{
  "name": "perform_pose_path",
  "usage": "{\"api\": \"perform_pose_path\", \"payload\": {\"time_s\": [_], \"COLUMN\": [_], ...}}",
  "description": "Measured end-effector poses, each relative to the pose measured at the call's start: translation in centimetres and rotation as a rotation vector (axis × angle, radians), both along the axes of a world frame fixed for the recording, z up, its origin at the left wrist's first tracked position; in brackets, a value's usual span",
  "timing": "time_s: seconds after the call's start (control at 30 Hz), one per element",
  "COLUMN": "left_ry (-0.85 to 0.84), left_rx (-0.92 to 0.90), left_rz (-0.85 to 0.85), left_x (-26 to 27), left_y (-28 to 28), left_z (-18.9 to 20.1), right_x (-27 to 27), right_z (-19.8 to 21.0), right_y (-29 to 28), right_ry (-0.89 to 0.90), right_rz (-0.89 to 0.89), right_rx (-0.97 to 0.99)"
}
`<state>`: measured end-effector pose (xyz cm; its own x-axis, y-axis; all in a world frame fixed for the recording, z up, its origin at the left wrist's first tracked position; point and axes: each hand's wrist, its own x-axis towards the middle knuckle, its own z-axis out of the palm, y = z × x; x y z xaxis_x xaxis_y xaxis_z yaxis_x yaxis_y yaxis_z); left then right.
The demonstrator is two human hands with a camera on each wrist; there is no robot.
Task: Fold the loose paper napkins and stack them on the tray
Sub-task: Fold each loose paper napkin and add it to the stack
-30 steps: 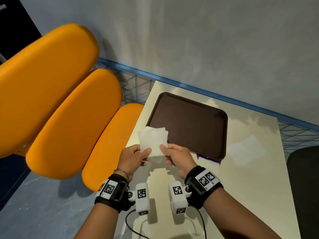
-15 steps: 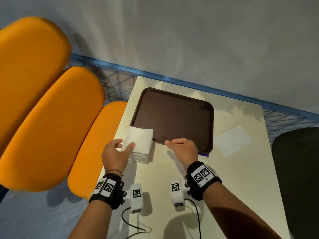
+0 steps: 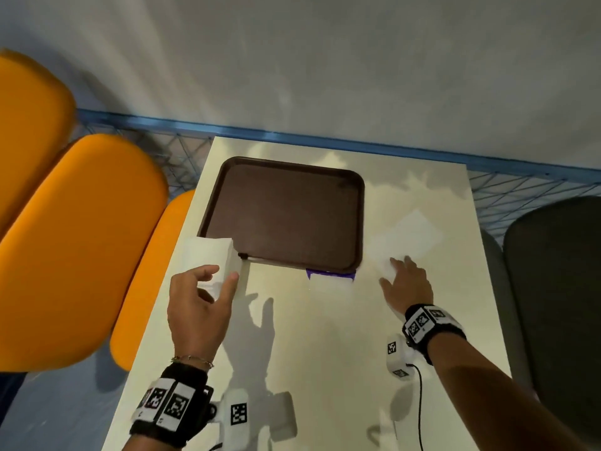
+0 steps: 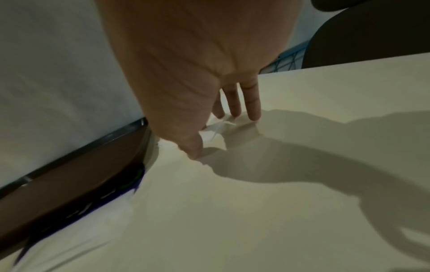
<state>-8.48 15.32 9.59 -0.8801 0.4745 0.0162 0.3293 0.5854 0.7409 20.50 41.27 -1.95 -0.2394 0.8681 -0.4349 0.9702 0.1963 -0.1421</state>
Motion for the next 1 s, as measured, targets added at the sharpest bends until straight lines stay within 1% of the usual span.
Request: {"api": "perform_pose_path", "payload": {"time_s": [0.1,0.2,0.33,0.4,0.47,0.57,0.63,0.67,0.73,0.83,0.93,1.0], "left_ry": [-0.050,-0.152,-0.222,-0.277,-0.274,-0.170,-0.147,-0.173,-0.262,-0.363,-0.414,-0.436], "left_rx": [0.016,-0.006,-0.234,-0.357,-0.494,-0.612,-0.608,-0.588,-0.542,-0.488,-0.449,-0.437], "left_rz": [-0.062,-0.208,-0.499,-0.582,-0.625,-0.592,-0.544,-0.510,-0.445,-0.362,-0.306,-0.283], "left_x": [4.2,8.4,13.7,16.0,18.0,20.4,21.4,21.8,22.1,22.0,21.5,21.2], "left_y": [2.4,5.1,8.5,9.8,10.4,10.0,9.4,9.2,9.0,8.6,8.0,7.5], "left_z": [-0.2,-1.9,-6.0,-8.1,-10.0,-11.5,-12.3,-12.5,-12.7,-12.4,-12.4,-12.3], "right_x": [1.3,3.1,6.2,7.9,9.3,10.8,11.3,11.5,11.7,11.7,11.3,10.9], "right_z": [0.1,0.9,1.6,1.8,2.0,2.7,3.0,3.1,3.0,2.9,2.6,2.3], "right_y": [-1.6,-4.2,-8.0,-9.5,-10.5,-11.3,-11.4,-11.4,-11.2,-10.3,-9.1,-8.6], "right_ry": [-0.013,-0.045,-0.072,-0.050,-0.019,0.033,0.074,0.100,0.167,0.291,0.385,0.418], "right_rz": [0.069,0.182,0.393,0.499,0.566,0.651,0.670,0.663,0.619,0.492,0.344,0.293], "right_rx": [0.006,-0.031,-0.095,-0.142,-0.195,-0.260,-0.297,-0.314,-0.363,-0.416,-0.360,-0.311]}}
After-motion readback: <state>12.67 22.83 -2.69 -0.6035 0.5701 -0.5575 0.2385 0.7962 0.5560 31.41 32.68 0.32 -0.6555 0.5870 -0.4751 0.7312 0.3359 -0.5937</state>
